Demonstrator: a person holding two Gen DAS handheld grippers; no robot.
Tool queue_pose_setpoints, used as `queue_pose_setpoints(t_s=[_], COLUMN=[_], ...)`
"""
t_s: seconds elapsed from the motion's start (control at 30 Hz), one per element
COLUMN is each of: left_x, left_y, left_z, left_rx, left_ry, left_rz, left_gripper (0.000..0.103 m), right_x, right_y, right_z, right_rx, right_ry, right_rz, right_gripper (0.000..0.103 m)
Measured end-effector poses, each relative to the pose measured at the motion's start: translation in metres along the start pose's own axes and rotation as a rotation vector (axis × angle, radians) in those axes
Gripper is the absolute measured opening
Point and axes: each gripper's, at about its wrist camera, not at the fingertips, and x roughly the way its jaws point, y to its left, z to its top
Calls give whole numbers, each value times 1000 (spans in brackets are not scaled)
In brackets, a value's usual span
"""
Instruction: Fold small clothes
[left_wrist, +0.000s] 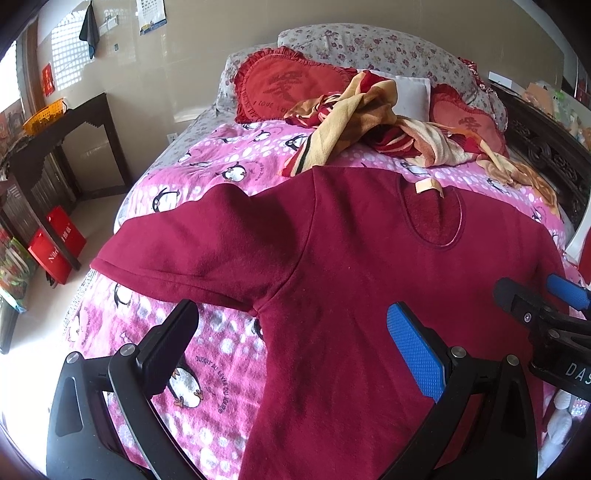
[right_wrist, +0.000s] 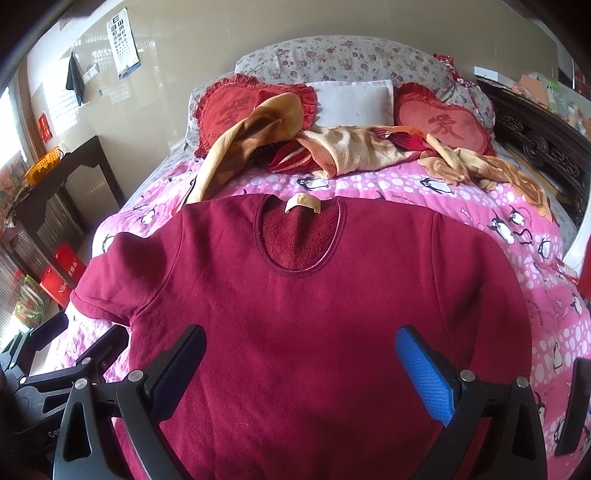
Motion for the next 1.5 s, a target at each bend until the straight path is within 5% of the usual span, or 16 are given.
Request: queue_pose_setpoints(t_s=[1.5], left_x=[14], left_y=[23], left_z=[0], left_rx=[-47], left_ry=[31], left_rz=[28], left_gripper=[103], right_x=[25], right_y=[21], right_z=[-3], right_rx=[-25], right_ry=[57], right_rz=[9], right_gripper=[102])
